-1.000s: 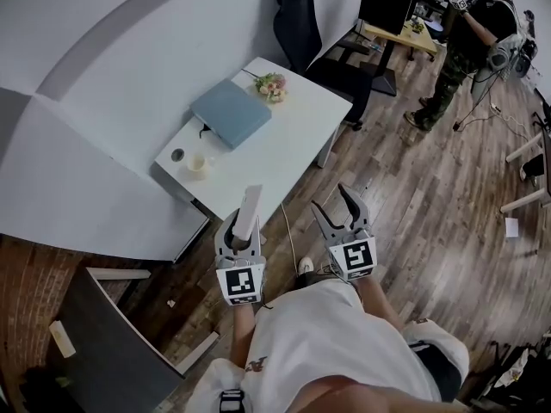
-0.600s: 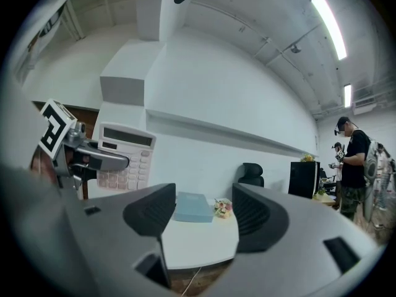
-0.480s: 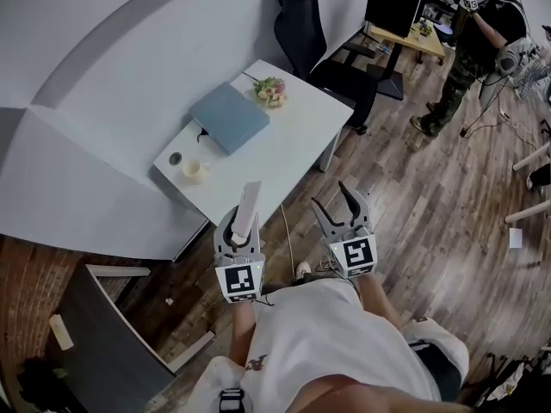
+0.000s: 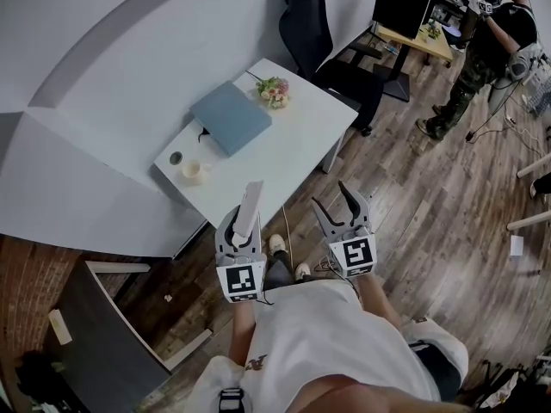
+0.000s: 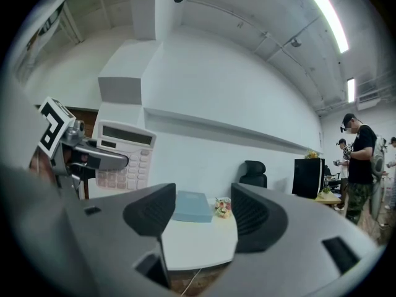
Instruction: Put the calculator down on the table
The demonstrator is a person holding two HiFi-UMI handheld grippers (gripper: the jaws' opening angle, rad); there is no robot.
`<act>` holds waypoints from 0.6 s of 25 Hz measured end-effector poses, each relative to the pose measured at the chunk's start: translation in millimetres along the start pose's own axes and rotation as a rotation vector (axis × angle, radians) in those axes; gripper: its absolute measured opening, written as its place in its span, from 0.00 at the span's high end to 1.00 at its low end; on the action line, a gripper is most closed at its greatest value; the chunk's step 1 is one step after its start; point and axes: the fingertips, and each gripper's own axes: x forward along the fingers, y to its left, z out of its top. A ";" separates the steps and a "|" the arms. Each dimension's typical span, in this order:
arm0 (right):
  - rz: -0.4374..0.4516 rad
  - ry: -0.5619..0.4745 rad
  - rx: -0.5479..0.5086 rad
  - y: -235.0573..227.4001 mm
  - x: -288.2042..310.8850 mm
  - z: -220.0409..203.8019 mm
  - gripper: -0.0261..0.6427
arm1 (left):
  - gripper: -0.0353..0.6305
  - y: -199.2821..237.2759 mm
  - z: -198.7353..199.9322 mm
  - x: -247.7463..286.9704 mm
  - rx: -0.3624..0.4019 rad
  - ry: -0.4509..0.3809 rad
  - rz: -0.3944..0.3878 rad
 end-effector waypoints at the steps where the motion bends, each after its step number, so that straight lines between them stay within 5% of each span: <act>1: 0.000 0.000 -0.002 -0.9 2.3 -0.7 0.55 | 0.77 1.1 -0.1 1.9 0.001 0.001 0.001; 15: -0.016 0.019 -0.015 -26.7 50.9 -5.6 0.55 | 0.77 21.0 -4.8 55.9 -0.009 -0.005 -0.007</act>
